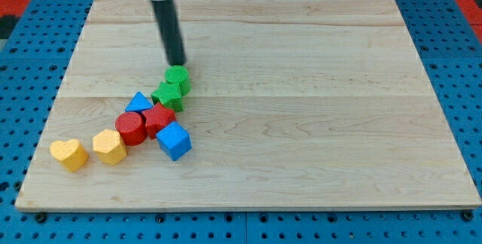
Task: Move the green circle to the left of blue triangle
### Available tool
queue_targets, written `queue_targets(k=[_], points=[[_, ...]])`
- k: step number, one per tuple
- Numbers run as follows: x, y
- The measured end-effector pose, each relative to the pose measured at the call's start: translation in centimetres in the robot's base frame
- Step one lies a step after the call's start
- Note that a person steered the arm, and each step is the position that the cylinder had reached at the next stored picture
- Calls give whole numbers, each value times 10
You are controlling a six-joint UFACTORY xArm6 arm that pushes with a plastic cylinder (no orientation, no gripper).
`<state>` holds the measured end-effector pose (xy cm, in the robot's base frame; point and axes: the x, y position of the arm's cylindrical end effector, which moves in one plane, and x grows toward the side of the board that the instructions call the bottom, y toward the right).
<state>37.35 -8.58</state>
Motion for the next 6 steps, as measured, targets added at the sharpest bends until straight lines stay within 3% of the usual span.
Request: queue_targets(k=[1,4,6], points=[[21,17],[33,-61],[70,-68]])
